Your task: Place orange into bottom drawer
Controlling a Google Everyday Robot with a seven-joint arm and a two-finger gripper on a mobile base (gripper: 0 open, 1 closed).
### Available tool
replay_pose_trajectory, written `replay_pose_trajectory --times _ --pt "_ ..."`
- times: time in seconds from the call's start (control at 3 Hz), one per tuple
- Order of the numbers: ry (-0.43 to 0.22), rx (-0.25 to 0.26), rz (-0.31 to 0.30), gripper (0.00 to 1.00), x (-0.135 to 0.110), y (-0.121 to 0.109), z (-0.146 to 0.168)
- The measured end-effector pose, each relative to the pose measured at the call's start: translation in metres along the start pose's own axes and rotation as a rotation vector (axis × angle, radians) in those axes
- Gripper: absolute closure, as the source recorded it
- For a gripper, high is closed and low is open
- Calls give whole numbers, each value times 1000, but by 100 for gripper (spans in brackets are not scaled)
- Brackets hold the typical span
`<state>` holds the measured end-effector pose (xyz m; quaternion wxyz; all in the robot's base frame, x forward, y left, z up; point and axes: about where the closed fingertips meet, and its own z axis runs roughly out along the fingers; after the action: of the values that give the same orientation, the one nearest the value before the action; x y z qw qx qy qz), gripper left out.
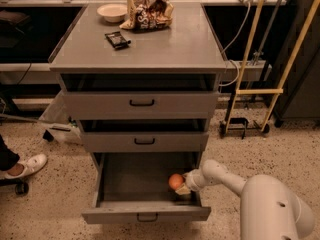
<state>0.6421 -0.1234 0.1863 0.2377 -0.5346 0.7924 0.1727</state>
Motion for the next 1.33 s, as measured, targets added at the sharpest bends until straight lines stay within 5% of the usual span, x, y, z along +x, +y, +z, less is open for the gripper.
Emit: replay_pose_trajectory --times 1.33 --pt "0 -2 0 11 0 1 1"
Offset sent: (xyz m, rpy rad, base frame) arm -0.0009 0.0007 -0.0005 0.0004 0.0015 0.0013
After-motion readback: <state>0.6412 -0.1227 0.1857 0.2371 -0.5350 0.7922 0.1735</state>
